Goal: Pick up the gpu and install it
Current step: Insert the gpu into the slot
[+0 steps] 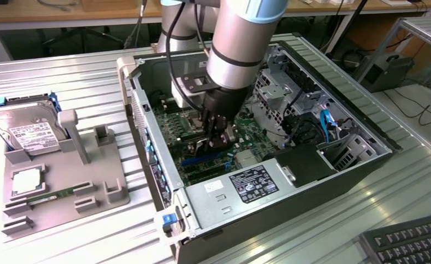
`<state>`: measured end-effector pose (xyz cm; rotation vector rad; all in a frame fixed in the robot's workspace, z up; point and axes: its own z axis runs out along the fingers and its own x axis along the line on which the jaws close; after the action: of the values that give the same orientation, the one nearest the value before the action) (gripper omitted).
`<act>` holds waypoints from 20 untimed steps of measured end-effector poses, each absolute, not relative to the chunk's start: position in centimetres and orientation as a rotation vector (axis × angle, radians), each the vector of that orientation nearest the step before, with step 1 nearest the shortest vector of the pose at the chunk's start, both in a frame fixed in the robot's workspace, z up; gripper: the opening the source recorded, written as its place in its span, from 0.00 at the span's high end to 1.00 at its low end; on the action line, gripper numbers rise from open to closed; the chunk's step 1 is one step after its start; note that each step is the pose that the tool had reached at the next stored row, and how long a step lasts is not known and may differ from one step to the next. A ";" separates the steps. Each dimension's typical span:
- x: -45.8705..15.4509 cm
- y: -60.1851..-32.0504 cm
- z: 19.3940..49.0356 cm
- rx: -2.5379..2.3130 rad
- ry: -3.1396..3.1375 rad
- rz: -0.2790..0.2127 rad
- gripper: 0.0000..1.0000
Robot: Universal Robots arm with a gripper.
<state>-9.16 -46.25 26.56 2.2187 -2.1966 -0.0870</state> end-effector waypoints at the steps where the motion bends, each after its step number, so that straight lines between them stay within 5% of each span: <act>1: -9.2 -46.2 26.5 2.219 -2.197 -0.087 0.74; 20: -9.5 -46.0 26.0 2.219 -2.197 -0.087 0.74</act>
<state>-9.53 -45.99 26.02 2.2186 -2.1966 -0.0870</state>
